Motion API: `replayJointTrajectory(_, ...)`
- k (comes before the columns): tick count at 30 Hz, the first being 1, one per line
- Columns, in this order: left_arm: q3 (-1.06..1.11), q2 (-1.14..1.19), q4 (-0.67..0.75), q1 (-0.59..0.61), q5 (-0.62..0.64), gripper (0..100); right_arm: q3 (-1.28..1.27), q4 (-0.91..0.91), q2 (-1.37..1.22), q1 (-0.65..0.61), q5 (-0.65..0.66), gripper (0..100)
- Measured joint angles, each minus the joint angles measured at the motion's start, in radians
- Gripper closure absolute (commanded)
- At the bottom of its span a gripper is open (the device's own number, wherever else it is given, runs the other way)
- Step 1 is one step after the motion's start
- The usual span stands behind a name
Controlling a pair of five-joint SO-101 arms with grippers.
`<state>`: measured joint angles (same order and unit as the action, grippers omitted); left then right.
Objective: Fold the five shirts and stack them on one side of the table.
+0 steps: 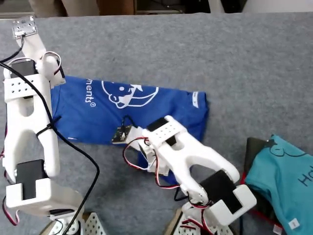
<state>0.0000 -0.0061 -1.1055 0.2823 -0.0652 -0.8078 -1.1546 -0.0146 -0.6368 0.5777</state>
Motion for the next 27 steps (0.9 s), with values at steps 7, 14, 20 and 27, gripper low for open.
replayJointTrajectory(7, 0.0, 0.0, 0.0, 0.003, 0.0, 98, 0.095, -0.114, 0.003, 0.052, -0.029, 99.4)
replayJointTrajectory(14, 0.0, 0.0, 0.0, 0.003, 0.0, 98, 0.4, -0.313, -0.011, 0.164, 0.026, 99.4)
replayJointTrajectory(20, 0.0, 0.0, 0.0, 0.003, 0.0, 98, 0.738, -0.425, -0.175, 0.247, 0.115, 99.4)
replayJointTrajectory(27, 0.0, 0.0, 0.0, 0.003, 0.0, 98, 1.149, -0.56, -0.427, 0.25, 0.196, 99.4)
